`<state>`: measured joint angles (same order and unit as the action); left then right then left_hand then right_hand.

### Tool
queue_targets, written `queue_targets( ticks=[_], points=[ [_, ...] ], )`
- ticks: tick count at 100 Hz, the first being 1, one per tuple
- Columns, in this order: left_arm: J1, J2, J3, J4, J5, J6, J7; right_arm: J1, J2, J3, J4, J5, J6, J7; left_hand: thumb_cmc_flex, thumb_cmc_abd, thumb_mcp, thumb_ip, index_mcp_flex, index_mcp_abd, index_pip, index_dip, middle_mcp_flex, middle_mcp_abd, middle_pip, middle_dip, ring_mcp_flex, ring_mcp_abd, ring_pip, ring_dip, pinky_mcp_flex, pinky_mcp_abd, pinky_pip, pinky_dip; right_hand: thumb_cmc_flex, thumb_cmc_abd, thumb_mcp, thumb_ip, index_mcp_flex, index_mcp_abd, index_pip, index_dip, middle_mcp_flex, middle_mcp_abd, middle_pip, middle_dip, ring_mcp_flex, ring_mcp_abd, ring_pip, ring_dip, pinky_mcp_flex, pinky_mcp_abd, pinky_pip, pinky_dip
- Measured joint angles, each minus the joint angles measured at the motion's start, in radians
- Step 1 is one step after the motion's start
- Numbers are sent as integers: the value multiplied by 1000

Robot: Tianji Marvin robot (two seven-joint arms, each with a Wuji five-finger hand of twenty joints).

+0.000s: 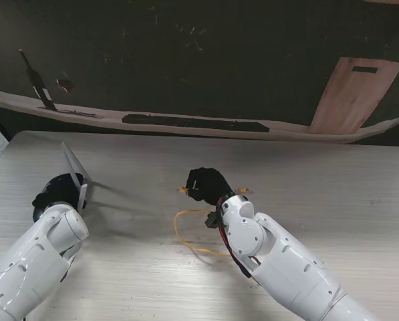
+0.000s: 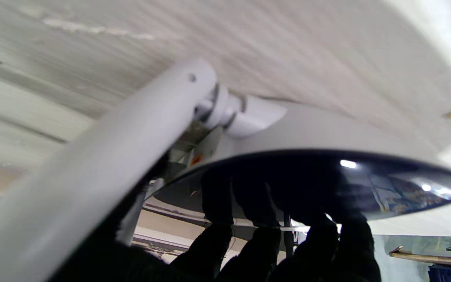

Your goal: Untangle the Ethernet cable and plug it into the router

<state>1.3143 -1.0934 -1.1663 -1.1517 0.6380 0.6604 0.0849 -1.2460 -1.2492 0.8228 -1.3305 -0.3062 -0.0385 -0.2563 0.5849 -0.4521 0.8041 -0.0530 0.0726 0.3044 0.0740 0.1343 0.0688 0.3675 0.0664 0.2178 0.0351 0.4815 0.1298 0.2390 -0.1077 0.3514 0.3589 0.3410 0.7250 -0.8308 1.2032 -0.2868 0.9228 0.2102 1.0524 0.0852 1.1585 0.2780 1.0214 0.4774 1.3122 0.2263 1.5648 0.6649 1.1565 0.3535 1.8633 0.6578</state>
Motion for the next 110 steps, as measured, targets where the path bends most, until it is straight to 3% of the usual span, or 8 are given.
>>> queue_targets(
  ticks=[4,16,19,30,72,80,92,110],
  points=[
    [-5,1,5,1,5,0,-6,0,0,0,0,0,0,0,45,0,30,39,0,0,17,7,3,0,9,5,15,4,0,1,16,2,0,2,0,0,0,0,0,0,0,0,0,0,0,0,0,0,0,0,0,0,0,0],
    [-13,20,2,-24,40,-15,-107,0,0,0,0,-1,0,0,142,-29,5,87,-10,31,17,14,3,37,8,5,31,45,-13,1,36,31,0,-3,0,0,0,0,0,0,0,0,0,0,0,0,0,0,0,0,0,0,0,0],
    [-12,26,-3,-33,41,-24,-133,0,0,1,0,-1,0,-1,169,-47,-3,87,-11,40,17,19,3,44,8,5,39,54,-29,1,39,39,0,-3,0,0,0,0,0,0,0,0,0,0,0,0,0,0,0,0,0,0,0,0],
    [-4,40,-34,-52,41,-77,-180,-1,-1,5,0,-3,0,-4,197,-54,-40,123,-11,55,24,43,10,59,8,14,86,74,-75,1,60,53,0,-7,0,1,0,0,0,0,0,0,0,0,0,0,0,0,0,0,0,0,0,0],
    [52,63,-120,-155,73,-244,-330,-10,1,22,-4,-14,-1,-16,208,-91,-82,134,2,44,125,60,93,57,15,28,175,75,-75,1,139,53,-1,-9,0,1,0,0,0,0,0,0,0,0,0,0,0,0,0,0,0,0,0,0],
    [47,66,-120,-164,72,-273,-359,-11,1,23,-5,-15,-2,-17,208,-94,-90,134,19,35,144,67,97,54,61,29,193,75,-75,6,154,53,-1,-7,0,1,0,0,0,2,0,0,0,0,0,0,0,0,0,0,0,0,0,0],
    [5,73,-68,-146,74,-278,-373,-19,2,35,-16,-19,-3,-17,208,-96,-91,134,25,33,157,68,105,53,77,29,216,75,-73,12,172,53,16,-4,1,1,0,0,0,13,0,0,1,0,0,0,0,0,0,0,0,0,0,0],
    [-105,74,21,-82,48,-307,-420,-30,8,50,-32,-29,-10,-18,208,-105,-101,135,48,33,168,69,126,52,127,30,216,75,35,12,176,53,122,3,1,2,0,0,1,14,0,0,1,0,0,0,0,1,0,0,0,0,0,0]
  ],
)
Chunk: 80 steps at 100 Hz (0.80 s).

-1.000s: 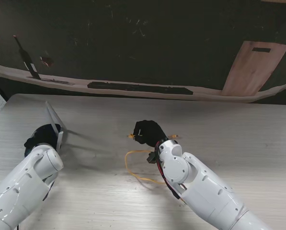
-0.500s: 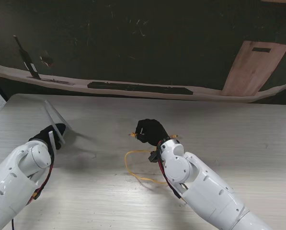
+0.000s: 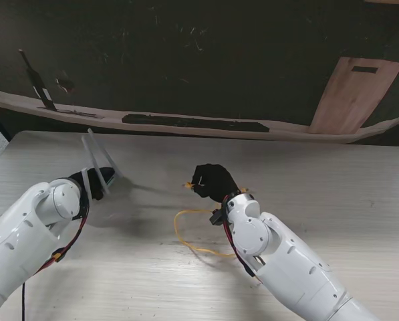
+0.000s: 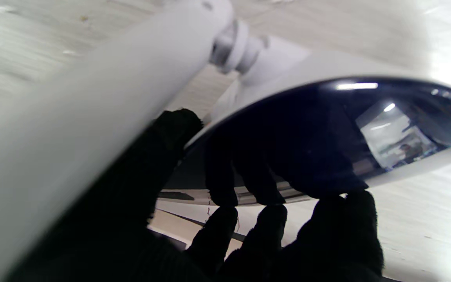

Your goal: Untangle the Ethernet cable and plug it into the router

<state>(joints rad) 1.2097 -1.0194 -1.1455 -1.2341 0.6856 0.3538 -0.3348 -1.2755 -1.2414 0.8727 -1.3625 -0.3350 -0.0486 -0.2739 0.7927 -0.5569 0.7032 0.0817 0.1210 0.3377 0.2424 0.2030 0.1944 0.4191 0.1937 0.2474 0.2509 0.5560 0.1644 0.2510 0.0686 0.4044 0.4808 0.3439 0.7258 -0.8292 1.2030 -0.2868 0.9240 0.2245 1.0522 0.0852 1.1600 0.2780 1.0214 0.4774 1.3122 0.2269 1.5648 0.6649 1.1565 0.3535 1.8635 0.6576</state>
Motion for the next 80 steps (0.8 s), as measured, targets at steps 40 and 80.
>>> queue_targets(
  ticks=[40,80],
  points=[
    [-188,-17,230,89,-159,-78,-30,-14,2,12,-22,0,17,-12,0,0,-13,3,21,-3,13,1,12,-9,43,4,0,0,74,0,0,0,82,1,1,0,0,0,10,16,-5,-8,9,0,0,0,0,2,0,0,0,0,0,0],
    [-181,-30,277,28,-201,-137,-52,-22,1,-28,-44,26,121,5,0,0,-13,3,30,-8,17,2,17,-12,52,5,0,0,82,4,0,0,84,5,18,2,0,0,10,50,-5,-14,12,3,-8,-7,0,11,-2,0,0,11,1,0]
  ],
)
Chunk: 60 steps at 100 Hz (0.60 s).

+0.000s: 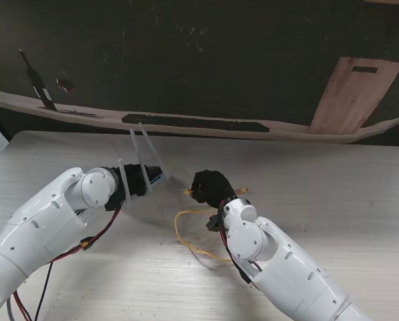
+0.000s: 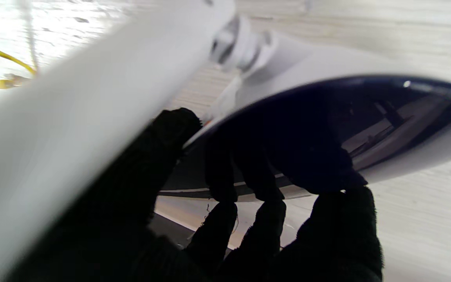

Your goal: Untangle the Ethernet cable and plug it into the router

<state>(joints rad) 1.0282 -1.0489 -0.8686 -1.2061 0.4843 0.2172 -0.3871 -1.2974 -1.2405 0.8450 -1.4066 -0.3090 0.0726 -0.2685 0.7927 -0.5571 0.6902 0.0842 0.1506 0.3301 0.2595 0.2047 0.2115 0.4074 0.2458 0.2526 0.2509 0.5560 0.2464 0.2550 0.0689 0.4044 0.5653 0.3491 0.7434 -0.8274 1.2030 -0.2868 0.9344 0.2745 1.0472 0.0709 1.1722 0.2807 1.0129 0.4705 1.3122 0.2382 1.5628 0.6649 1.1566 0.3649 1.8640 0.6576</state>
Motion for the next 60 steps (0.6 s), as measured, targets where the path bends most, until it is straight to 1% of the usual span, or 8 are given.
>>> queue_targets(
  ticks=[9,18,28,49,60],
  points=[
    [13,-1,-1,-21,-16,-14,-1,7,-8,-18,11,7,22,-11,0,0,0,0,8,-6,8,0,6,-4,2,0,0,0,8,2,0,0,0,0,2,0,0,0,0,4,-4,0,11,1,-4,-5,0,5,-4,0,0,8,0,0],
    [29,-3,-7,-42,-15,-25,-1,16,-18,-36,23,13,54,-19,0,0,0,0,12,-10,11,1,8,-8,9,0,0,0,9,2,0,0,0,0,2,0,0,0,9,9,-7,-2,26,3,-14,-14,0,13,-10,0,0,18,0,0],
    [48,-5,-15,-62,-9,-29,4,29,-31,-54,44,30,71,-32,0,0,0,0,12,-13,20,1,10,-10,11,0,0,0,11,2,0,0,0,0,2,0,0,0,10,11,-8,-6,36,4,-15,-16,0,19,-13,0,0,27,0,0],
    [58,-8,-13,-71,-12,-29,21,66,-71,-90,109,66,104,-83,0,0,0,0,22,-18,20,10,16,-13,12,1,0,0,15,2,-1,0,0,0,2,0,0,0,12,21,-8,-6,50,7,-24,-17,0,28,-17,0,0,39,0,0],
    [57,-11,-8,-68,-25,-29,34,77,-90,-98,121,87,135,-104,0,0,0,0,22,-20,24,11,16,-13,17,2,0,0,16,2,-1,0,0,0,2,0,0,0,13,22,-8,-6,52,7,-24,-18,0,29,-18,0,0,42,0,0]
  ],
)
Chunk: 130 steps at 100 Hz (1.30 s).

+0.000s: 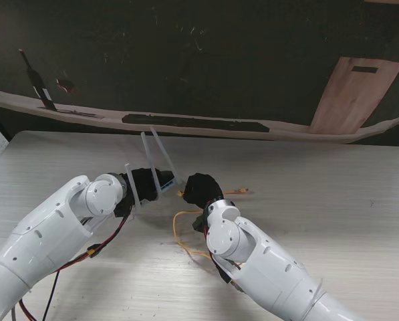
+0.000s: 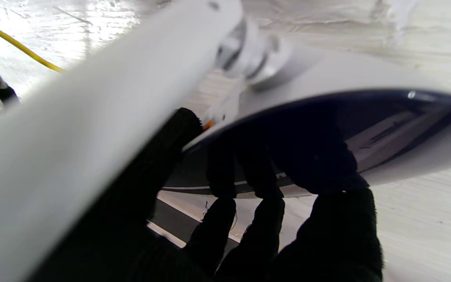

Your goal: Untangle the Ethernet cable and plug it into the router

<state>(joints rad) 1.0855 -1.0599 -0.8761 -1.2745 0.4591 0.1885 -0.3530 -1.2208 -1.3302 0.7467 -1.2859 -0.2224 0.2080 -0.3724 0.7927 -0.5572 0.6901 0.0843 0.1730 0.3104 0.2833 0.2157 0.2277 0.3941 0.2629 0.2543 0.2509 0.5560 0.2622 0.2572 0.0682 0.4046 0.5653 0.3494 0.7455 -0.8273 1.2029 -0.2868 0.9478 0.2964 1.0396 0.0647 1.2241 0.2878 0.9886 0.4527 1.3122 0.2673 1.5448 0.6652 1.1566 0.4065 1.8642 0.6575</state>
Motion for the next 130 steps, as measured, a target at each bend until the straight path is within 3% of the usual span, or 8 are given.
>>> queue_targets(
  ticks=[37,57,93,110,130],
  points=[
    [-61,-21,92,41,-49,-18,27,-16,-33,9,14,11,28,-64,0,0,-5,0,9,-4,9,13,0,-4,11,1,-1,1,0,6,-8,2,0,10,0,0,0,0,10,16,0,-2,34,0,0,-10,0,18,-9,6,0,28,1,1],
    [-56,-26,93,30,-43,-15,27,-28,-29,15,14,-27,37,-79,0,0,-5,0,9,-9,24,24,8,-10,11,1,-1,0,0,9,-8,2,0,11,0,0,1,0,12,24,0,-2,48,0,0,-10,0,26,-10,11,0,40,1,5],
    [-36,-25,87,1,-25,-1,27,13,-11,-29,60,-179,7,-97,0,0,-6,0,9,-12,30,25,8,-12,11,1,-1,-1,1,9,-8,2,0,11,1,0,1,0,13,38,0,-2,49,0,8,-9,1,26,-10,17,0,41,1,20],
    [-48,-28,96,12,-43,5,28,45,-5,-49,75,-188,2,-88,-1,-1,-11,0,9,-12,33,27,8,-12,11,13,-1,0,8,11,-9,3,1,24,1,0,1,0,14,40,0,-2,49,0,9,-4,1,26,-10,24,0,41,1,25],
    [-65,-49,93,59,-71,2,60,110,-5,-87,108,-187,-6,-30,-1,-1,-19,0,9,-15,47,35,16,-16,12,14,-1,0,18,11,-11,3,17,24,3,0,1,0,14,45,0,-2,49,0,17,1,1,26,-6,25,0,41,1,29]
  ],
)
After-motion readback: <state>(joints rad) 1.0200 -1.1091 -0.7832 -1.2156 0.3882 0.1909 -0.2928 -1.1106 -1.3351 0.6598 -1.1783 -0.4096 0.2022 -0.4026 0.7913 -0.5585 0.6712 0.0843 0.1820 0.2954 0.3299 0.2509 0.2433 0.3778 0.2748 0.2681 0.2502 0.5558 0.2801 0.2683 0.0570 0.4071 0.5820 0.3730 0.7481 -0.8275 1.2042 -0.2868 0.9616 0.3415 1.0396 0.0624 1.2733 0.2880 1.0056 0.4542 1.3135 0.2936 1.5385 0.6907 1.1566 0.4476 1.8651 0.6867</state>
